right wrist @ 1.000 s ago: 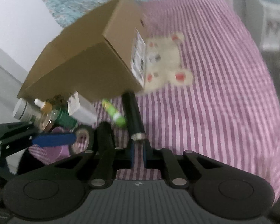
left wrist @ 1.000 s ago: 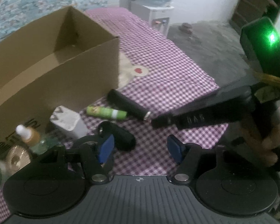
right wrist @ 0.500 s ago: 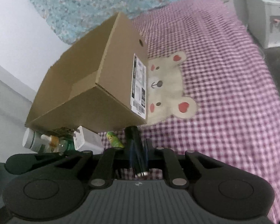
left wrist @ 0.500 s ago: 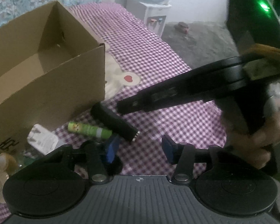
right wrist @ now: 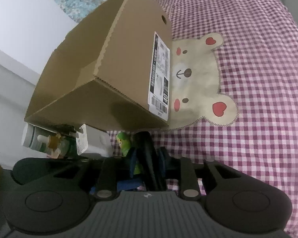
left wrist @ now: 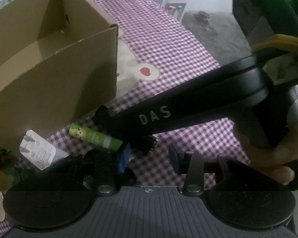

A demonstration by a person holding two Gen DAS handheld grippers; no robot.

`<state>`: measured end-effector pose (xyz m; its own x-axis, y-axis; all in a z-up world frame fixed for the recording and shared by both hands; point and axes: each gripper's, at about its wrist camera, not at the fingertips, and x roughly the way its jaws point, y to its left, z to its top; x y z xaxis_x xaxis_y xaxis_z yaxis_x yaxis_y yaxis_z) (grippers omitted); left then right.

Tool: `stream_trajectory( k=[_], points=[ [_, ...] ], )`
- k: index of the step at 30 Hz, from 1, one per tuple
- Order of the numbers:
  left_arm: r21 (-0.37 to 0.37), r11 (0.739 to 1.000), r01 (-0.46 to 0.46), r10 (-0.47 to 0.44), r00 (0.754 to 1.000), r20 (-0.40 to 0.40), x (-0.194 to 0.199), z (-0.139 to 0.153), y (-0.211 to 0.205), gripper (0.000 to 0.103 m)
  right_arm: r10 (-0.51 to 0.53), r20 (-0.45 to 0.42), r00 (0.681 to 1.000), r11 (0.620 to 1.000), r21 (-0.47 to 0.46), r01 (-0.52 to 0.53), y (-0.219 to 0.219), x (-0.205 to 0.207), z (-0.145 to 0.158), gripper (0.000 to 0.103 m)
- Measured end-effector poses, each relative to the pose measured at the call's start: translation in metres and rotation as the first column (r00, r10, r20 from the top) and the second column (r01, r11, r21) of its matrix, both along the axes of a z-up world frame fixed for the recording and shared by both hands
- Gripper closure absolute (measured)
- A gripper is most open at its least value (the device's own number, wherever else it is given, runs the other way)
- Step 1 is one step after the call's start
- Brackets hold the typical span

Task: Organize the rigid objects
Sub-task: 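Reach the right gripper to the black cylinder and close on it, then carry the black cylinder into the cardboard box and open the right gripper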

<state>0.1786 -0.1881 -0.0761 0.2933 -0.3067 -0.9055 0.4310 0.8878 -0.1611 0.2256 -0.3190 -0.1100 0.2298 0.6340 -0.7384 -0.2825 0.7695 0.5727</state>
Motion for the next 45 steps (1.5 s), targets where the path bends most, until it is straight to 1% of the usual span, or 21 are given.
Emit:
stream_trajectory(
  k=[4, 8, 10, 13, 16, 17, 19, 21, 24, 28, 32, 35, 40, 43, 45],
  points=[
    [0.006, 1.000, 0.005, -0.005, 1.000, -0.003, 0.003, -0.002, -0.004, 0.061, -0.024, -0.009, 1.000, 1.000, -0.002, 0.023, -0.010, -0.003, 0.002, 0.080],
    [0.017, 1.000, 0.021, -0.020, 1.000, -0.005, 0.005, -0.002, -0.011, 0.061, -0.081, -0.062, 0.995, 0.996, 0.041, 0.084, -0.032, -0.011, -0.003, 0.080],
    [0.039, 0.999, 0.033, -0.033, 0.999, -0.003, 0.004, -0.005, -0.015, 0.063, -0.108, -0.093, 0.990, 0.991, 0.072, 0.115, -0.041, -0.017, -0.008, 0.080],
    [0.080, 0.996, 0.047, -0.049, 0.999, 0.023, 0.003, -0.004, -0.022, 0.069, -0.144, -0.119, 0.982, 0.981, 0.110, 0.157, -0.050, -0.026, -0.014, 0.080],
    [0.098, 0.994, 0.043, -0.046, 0.999, 0.028, 0.006, -0.005, -0.024, 0.072, -0.173, -0.120, 0.978, 0.971, 0.145, 0.189, -0.055, -0.031, -0.018, 0.081],
    [0.099, 0.994, 0.041, -0.044, 0.999, 0.031, 0.005, -0.005, -0.023, 0.074, -0.181, -0.125, 0.976, 0.968, 0.153, 0.199, -0.056, -0.032, -0.019, 0.081],
    [0.093, 0.995, 0.036, -0.040, 0.999, 0.033, 0.003, -0.003, -0.021, 0.076, -0.196, -0.131, 0.972, 0.962, 0.164, 0.217, -0.061, -0.035, -0.020, 0.080],
    [0.093, 0.995, 0.037, -0.041, 0.998, 0.043, 0.000, -0.001, -0.021, 0.077, -0.208, -0.120, 0.971, 0.960, 0.167, 0.226, -0.066, -0.041, -0.017, 0.081],
    [0.092, 0.995, 0.036, -0.042, 0.997, 0.071, -0.006, 0.010, -0.022, 0.080, -0.226, -0.101, 0.969, 0.957, 0.165, 0.240, -0.065, -0.047, -0.008, 0.081],
    [0.062, 0.998, 0.026, -0.033, 0.993, 0.110, -0.016, 0.030, -0.018, 0.080, -0.242, -0.050, 0.969, 0.957, 0.153, 0.246, -0.063, -0.059, 0.017, 0.081],
    [0.023, 1.000, 0.006, -0.010, 0.985, 0.172, -0.029, 0.059, -0.011, 0.080, -0.246, 0.034, 0.969, 0.961, 0.138, 0.239, -0.056, -0.073, 0.054, 0.081],
    [-0.016, 1.000, -0.021, 0.024, 0.976, 0.216, -0.039, 0.083, 0.000, 0.080, -0.242, 0.096, 0.966, 0.965, 0.128, 0.229, -0.046, -0.080, 0.082, 0.081],
    [-0.063, 0.994, -0.086, 0.102, 0.944, 0.315, -0.049, 0.127, 0.030, 0.080, -0.200, 0.200, 0.959, 0.976, 0.126, 0.177, -0.018, -0.079, 0.131, 0.081],
    [-0.089, 0.984, -0.151, 0.173, 0.918, 0.356, -0.048, 0.156, 0.061, 0.080, -0.145, 0.264, 0.953, 0.985, 0.130, 0.114, 0.011, -0.069, 0.161, 0.081],
    [-0.094, 0.975, -0.203, 0.224, 0.903, 0.367, -0.042, 0.167, 0.082, 0.080, -0.101, 0.296, 0.950, 0.989, 0.137, 0.062, 0.034, -0.057, 0.180, 0.081]
  ],
)
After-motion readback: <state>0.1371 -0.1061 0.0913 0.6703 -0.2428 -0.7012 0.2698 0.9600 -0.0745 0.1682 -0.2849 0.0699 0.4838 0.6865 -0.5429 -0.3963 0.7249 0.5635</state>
